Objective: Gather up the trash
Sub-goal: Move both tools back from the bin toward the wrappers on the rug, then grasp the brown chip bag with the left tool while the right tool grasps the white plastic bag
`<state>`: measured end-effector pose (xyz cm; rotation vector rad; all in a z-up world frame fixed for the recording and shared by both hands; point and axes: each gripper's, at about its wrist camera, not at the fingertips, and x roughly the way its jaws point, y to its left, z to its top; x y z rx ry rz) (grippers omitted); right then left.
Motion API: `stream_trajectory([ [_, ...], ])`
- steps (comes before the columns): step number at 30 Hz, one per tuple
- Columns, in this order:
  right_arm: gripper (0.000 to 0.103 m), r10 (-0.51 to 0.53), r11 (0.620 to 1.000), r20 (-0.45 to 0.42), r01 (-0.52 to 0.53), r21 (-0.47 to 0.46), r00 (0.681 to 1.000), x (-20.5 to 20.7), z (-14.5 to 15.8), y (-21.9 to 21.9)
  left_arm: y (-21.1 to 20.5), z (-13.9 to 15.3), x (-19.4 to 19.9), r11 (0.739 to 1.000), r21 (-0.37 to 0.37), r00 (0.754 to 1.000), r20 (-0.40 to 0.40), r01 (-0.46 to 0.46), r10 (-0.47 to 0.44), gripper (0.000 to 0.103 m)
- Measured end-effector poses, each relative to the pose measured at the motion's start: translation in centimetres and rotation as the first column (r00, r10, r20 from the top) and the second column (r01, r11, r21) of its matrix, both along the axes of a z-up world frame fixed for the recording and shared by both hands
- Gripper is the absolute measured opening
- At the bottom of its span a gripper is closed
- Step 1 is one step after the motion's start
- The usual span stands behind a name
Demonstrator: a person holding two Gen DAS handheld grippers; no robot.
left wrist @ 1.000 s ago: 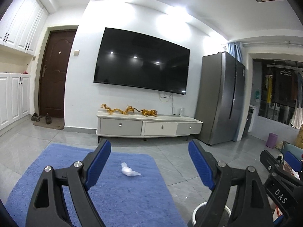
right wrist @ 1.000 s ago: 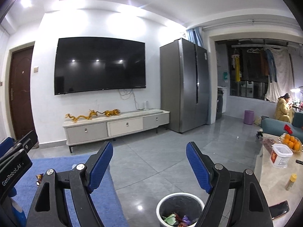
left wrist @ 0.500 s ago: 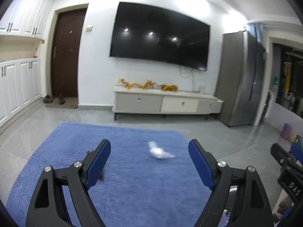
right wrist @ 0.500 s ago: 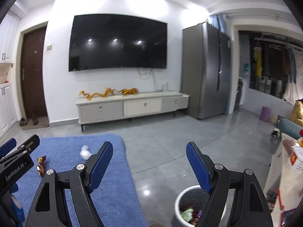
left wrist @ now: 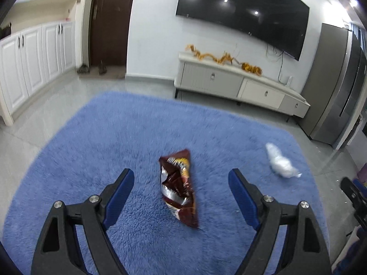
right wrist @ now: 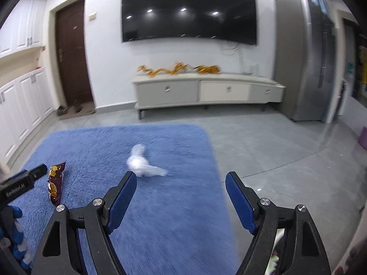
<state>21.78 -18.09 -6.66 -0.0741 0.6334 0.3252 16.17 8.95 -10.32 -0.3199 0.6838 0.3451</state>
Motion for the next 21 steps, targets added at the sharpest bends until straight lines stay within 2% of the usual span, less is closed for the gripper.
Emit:
stream_trajectory([
  [8, 0.078, 0.131, 0.991, -0.063, -0.13, 0.012, 0.989, 5.3, -3.5, 5.1, 2.3, -3.9, 1.9, 0.988, -0.151, 0.996, -0.08, 0.037, -0.049, 0.083],
  [12, 0.078, 0.168, 0.986, -0.095, -0.168, 0.013, 0.981, 6.9, -4.9, 6.7, 2.2, -4.2, 2.4, 0.987, -0.147, 0.994, -0.083, 0.056, -0.069, 0.082],
  [15, 0.078, 0.185, 0.983, -0.125, -0.183, 0.025, 0.975, 7.9, -5.6, 7.2, 1.7, -4.2, 3.0, 0.99, -0.127, 0.994, -0.09, 0.055, -0.066, 0.073],
  [17, 0.076, 0.185, 0.983, -0.153, -0.182, 0.031, 0.971, 8.4, -6.1, 7.2, 1.5, -4.1, 3.4, 0.991, -0.119, 0.994, -0.092, 0.054, -0.065, 0.07],
  [19, 0.066, 0.185, 0.983, -0.17, -0.181, 0.039, 0.968, 8.8, -6.2, 7.1, 1.5, -4.1, 3.4, 0.992, -0.117, 0.994, -0.088, 0.051, -0.062, 0.063],
  [21, 0.058, 0.184, 0.983, -0.191, -0.18, 0.038, 0.964, 9.2, -6.4, 7.0, 1.6, -4.2, 3.4, 0.99, -0.127, 0.994, -0.08, 0.06, -0.07, 0.049],
])
